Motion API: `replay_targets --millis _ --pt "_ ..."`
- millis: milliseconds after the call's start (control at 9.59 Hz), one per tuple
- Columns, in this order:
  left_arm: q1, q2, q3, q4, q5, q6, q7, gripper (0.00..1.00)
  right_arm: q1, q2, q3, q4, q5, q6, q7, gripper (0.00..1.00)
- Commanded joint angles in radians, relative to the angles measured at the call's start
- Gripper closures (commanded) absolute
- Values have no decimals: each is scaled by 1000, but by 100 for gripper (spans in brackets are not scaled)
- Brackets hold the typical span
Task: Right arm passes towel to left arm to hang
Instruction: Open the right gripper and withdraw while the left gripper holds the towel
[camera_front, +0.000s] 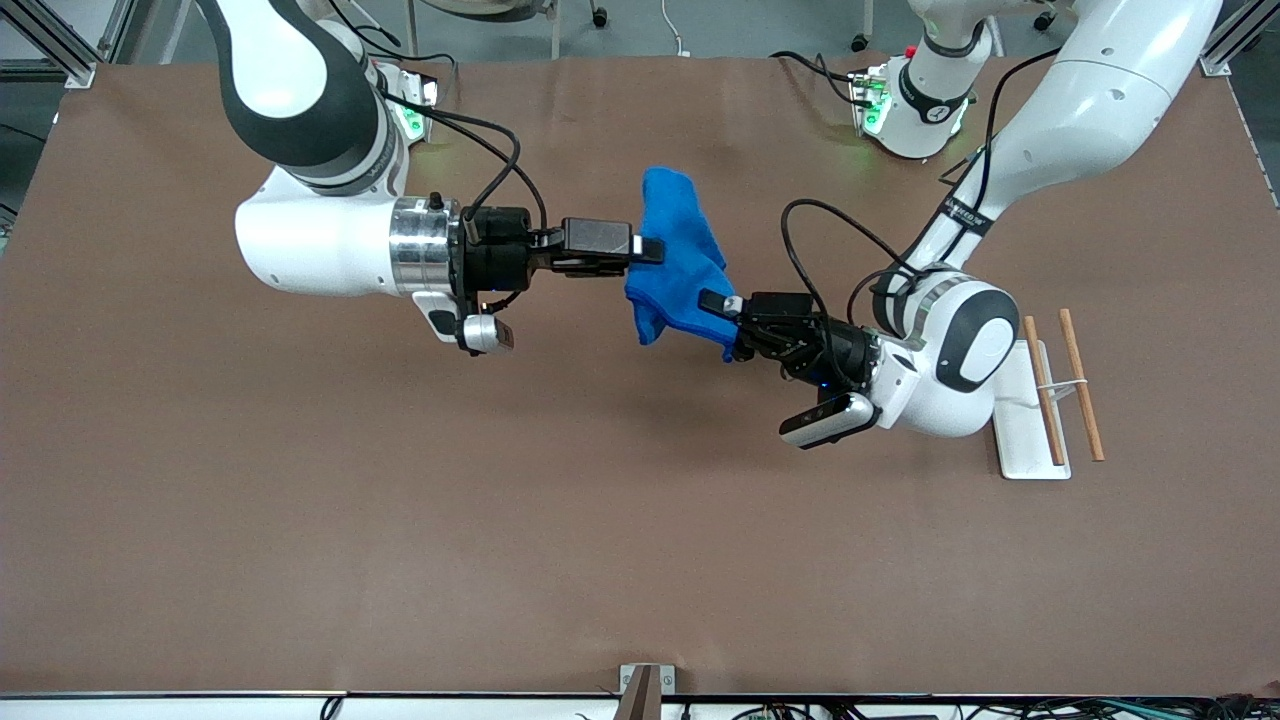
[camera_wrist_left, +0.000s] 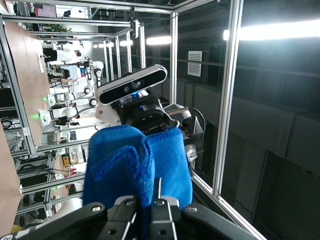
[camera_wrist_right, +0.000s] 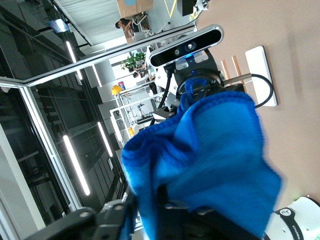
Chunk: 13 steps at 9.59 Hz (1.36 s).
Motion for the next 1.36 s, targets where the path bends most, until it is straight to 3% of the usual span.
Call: replay_targets --millis 0,313,417,730,1043,1252 --pt "1 -12 1 -13 0 48 -53 100 -35 2 -5 0 -48 -4 -4 0" --pt "12 -83 12 -25 11 144 -228 100 -117 -22 -5 -11 -416 -7 3 0" --pt "14 -115 12 -42 32 218 -280 100 -144 -36 -7 -23 -498 -2 25 0" --pt "49 -195 12 -42 303 349 -623 100 -237 -62 -7 -63 -682 -10 67 0" --pt "93 -229 12 7 706 355 -1027 100 -344 -65 -7 -77 -1037 -100 69 0" --pt "115 -235 12 44 945 347 -1193 100 -407 -90 -7 -77 -1280 -160 70 0"
